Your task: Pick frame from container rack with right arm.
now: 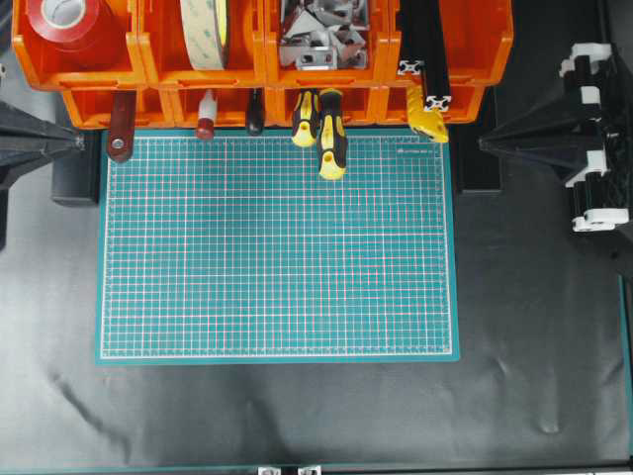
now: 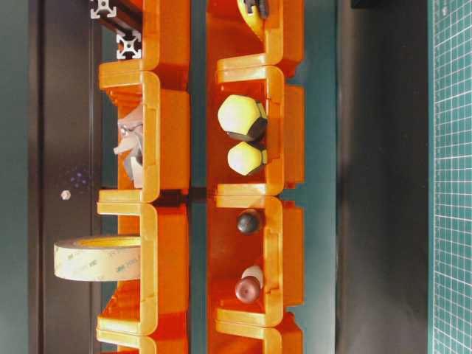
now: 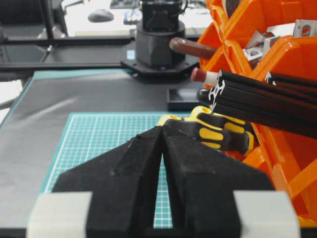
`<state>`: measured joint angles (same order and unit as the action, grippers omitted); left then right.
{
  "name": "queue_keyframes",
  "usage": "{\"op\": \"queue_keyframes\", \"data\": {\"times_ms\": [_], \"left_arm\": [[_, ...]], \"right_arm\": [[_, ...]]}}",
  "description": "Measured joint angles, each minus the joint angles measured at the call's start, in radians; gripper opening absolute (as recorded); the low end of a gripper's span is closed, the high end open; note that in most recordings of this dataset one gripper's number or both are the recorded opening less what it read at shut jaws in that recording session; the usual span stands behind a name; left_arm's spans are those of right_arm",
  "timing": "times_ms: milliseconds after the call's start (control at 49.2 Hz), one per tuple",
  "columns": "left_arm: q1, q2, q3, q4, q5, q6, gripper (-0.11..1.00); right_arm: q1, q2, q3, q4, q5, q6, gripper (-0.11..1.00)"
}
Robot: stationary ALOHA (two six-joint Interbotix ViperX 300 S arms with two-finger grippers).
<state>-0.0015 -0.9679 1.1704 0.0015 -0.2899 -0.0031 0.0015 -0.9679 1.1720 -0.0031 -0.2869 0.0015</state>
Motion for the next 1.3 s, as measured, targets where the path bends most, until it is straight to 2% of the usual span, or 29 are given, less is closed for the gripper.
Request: {"op": "queue_keyframes", "data": {"times_ms": [61, 102, 183, 366, 549, 752, 833, 914, 1057, 1138, 1199, 1301], "left_arm": [[-0.002, 0.000, 0.000, 0.006, 0.002, -0.003, 0.05], [-0.002, -0.003, 0.000, 0.020, 0.006, -0.003, 0.00], [-0.002, -0.015, -0.009, 0.034, 0.025, -0.003, 0.00], [-0.003, -0.060, -0.057, 0.037, 0.133, -0.003, 0.00], [-0.003, -0.091, -0.075, 0.037, 0.256, -0.006, 0.00], [-0.003, -0.097, -0.077, 0.037, 0.281, -0.021, 0.00], [0.002, -0.095, -0.077, 0.037, 0.284, -0.031, 0.00], [0.006, -0.094, -0.077, 0.037, 0.284, -0.034, 0.00], [0.008, -0.087, -0.077, 0.037, 0.284, -0.035, 0.00], [0.006, -0.087, -0.077, 0.037, 0.285, -0.035, 0.00], [0.006, -0.087, -0.077, 0.037, 0.284, -0.037, 0.00], [0.000, -0.087, -0.077, 0.037, 0.285, -0.037, 0.00]], "right_arm": [[0.000, 0.000, 0.000, 0.002, 0.000, 0.003, 0.07], [0.000, -0.003, 0.000, 0.003, 0.005, 0.014, 0.03], [0.000, -0.014, -0.011, 0.003, 0.051, 0.037, 0.00], [0.028, -0.037, -0.118, 0.003, 0.285, 0.089, 0.00], [0.087, -0.011, -0.296, 0.003, 0.566, 0.091, 0.00], [0.141, 0.112, -0.526, 0.000, 0.839, 0.155, 0.00], [0.147, 0.172, -0.612, -0.025, 0.943, 0.167, 0.00], [0.169, 0.233, -0.681, -0.064, 1.046, 0.169, 0.00], [0.238, 0.337, -0.787, -0.196, 1.235, 0.173, 0.00], [0.293, 0.385, -0.827, -0.304, 1.330, 0.179, 0.00], [0.354, 0.413, -0.842, -0.403, 1.394, 0.199, 0.00], [0.456, 0.449, -0.844, -0.588, 1.480, 0.290, 0.00]]}}
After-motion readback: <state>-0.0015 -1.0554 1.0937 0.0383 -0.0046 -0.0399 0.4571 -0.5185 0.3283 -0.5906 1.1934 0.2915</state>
